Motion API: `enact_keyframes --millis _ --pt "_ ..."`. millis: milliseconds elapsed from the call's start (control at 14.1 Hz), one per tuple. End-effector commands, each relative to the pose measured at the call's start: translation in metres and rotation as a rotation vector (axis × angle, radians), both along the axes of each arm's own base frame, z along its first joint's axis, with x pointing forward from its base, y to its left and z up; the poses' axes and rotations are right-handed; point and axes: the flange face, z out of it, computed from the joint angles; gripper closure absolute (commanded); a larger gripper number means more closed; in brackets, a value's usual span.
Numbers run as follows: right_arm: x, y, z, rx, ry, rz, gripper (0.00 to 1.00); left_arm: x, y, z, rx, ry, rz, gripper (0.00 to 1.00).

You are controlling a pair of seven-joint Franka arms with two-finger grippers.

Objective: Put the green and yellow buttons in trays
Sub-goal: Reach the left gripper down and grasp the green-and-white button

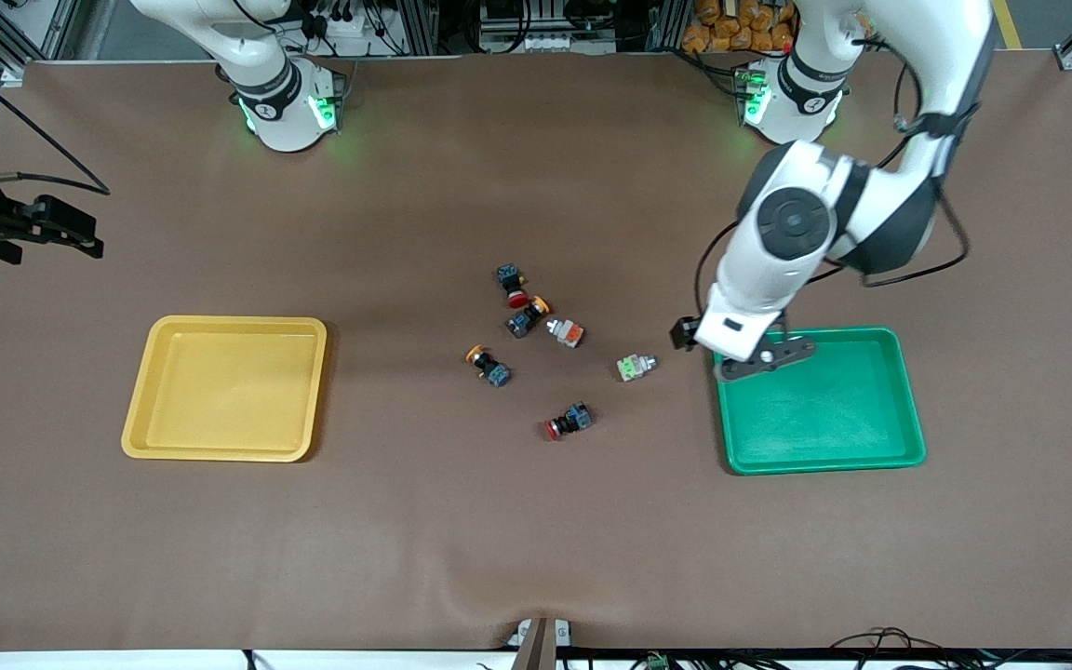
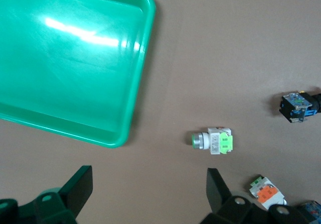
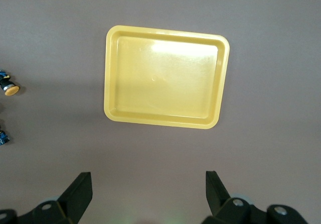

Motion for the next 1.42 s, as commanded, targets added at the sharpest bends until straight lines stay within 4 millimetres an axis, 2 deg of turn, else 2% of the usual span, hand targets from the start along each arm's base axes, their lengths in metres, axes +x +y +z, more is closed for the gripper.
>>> enact_keyframes --millis 0,285,356,498,711,783,996,1067,1209,1352 --pt "0.010 -0.005 -0.016 0.000 0.035 0.003 0.00 -0.005 -0.020 -0.026 -0.003 -0.012 0.007 0.00" --pt "0.018 -0.028 -0.036 0.001 0.068 -0.036 0.00 -0.012 -0.045 -0.072 -0.016 0.010 0.009 0.00" --pt "0.017 -0.030 -0.039 0.001 0.078 -0.058 0.00 -0.012 -0.049 -0.081 -0.018 0.016 0.002 0.00" --pt "0.014 -0.047 -0.047 0.006 0.116 -0.090 0.00 -0.015 -0.057 -0.093 -0.025 0.017 -0.013 0.00" --pt "0.017 -0.038 -0.048 -0.006 0.114 -0.146 0.00 -0.008 -0.063 -0.109 -0.046 0.013 -0.025 0.00" --pt "0.020 -0.032 -0.055 -0.014 0.124 -0.183 0.00 -0.005 -0.064 -0.117 -0.047 0.020 -0.026 0.00" --pt "0.039 0.004 -0.088 -0.038 0.149 -0.248 0.00 0.004 -0.071 -0.133 -0.060 0.018 -0.030 0.00" --pt "0.043 0.019 -0.098 -0.038 0.157 -0.222 0.00 0.005 -0.073 -0.139 -0.068 0.014 -0.031 0.00" --pt "0.045 0.058 -0.106 -0.039 0.160 -0.145 0.00 0.004 -0.076 -0.151 -0.077 0.012 -0.033 0.00" --pt "0.041 0.108 -0.110 -0.046 0.162 -0.065 0.00 0.000 -0.079 -0.163 -0.065 0.007 -0.060 0.00"
